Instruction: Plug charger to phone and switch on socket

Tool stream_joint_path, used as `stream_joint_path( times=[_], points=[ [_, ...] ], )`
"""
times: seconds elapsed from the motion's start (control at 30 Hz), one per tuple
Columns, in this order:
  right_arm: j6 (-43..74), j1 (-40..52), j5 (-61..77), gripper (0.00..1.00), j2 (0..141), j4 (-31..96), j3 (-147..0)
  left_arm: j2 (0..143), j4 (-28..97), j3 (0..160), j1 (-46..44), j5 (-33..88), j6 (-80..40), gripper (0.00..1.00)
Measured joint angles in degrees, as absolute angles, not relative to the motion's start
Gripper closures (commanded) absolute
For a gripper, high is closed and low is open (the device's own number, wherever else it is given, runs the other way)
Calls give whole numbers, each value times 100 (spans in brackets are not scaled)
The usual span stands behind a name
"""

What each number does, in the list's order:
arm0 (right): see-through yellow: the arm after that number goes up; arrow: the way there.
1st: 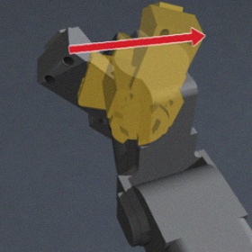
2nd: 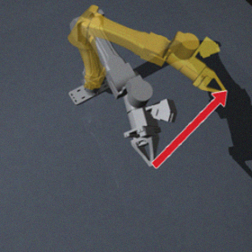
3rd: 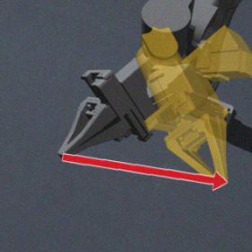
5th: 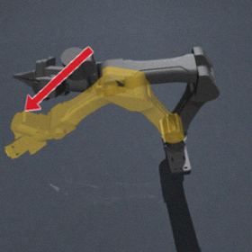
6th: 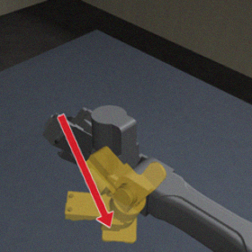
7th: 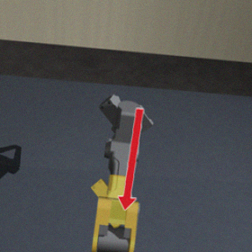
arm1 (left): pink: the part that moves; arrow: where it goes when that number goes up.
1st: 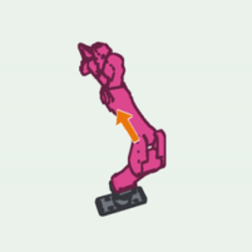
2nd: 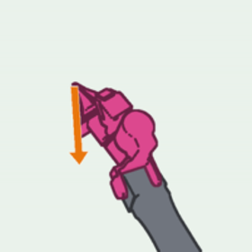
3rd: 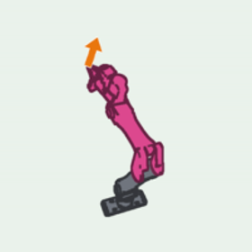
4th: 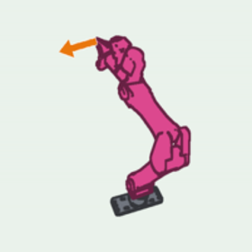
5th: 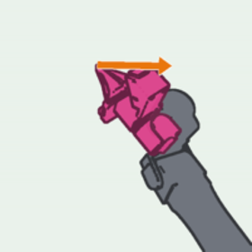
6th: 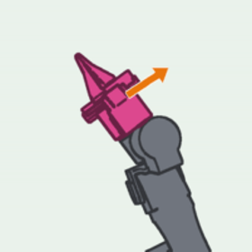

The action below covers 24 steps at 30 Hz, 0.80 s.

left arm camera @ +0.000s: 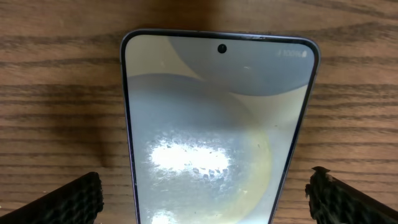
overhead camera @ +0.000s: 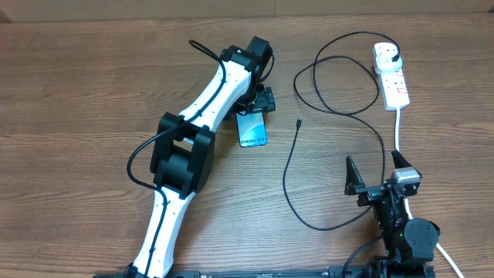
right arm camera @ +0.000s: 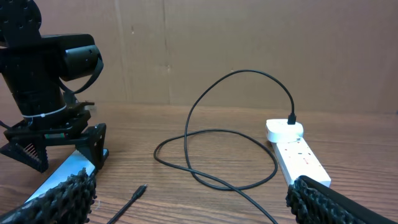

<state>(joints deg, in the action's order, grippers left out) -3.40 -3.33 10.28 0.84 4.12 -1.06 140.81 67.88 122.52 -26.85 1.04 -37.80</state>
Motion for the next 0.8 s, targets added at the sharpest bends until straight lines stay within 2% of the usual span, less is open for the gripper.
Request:
stream_joint_path(
  times=[0.8],
  points=[
    [-340, -333, 1028, 0, 84, 414, -106, 14081, 6965, 12248, -2950, -119, -4003, 0]
  ],
)
